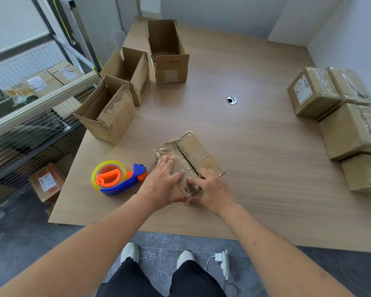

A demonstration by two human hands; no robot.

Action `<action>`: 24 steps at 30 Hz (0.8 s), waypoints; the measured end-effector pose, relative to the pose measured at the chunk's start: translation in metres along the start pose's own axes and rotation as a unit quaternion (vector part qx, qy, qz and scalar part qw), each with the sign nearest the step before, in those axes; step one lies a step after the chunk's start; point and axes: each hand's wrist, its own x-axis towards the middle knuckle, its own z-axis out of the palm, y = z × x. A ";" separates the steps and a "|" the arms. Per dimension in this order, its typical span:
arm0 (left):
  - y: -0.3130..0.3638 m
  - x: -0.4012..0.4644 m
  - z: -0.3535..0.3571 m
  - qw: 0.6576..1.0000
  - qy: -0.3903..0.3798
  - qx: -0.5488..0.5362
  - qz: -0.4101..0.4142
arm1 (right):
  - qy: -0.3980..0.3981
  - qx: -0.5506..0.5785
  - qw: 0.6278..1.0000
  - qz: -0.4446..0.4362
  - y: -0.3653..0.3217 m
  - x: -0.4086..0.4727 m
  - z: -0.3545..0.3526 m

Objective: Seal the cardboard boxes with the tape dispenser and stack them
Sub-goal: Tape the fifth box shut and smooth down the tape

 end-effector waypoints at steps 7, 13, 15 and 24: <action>-0.005 0.003 0.007 0.999 0.022 0.023 0.012 | 0.021 -0.052 0.998 -0.029 -0.001 -0.002 0.007; -0.015 0.011 -0.003 0.998 0.003 0.034 0.045 | -0.061 -0.059 0.996 -0.031 -0.004 0.002 -0.005; -0.019 0.015 -0.009 0.996 -0.015 0.067 0.065 | -0.067 -0.060 0.995 -0.045 -0.011 0.002 -0.006; -0.046 -0.006 -0.031 0.984 -0.098 0.081 0.127 | 0.062 -0.031 0.997 -0.018 -0.059 0.005 0.037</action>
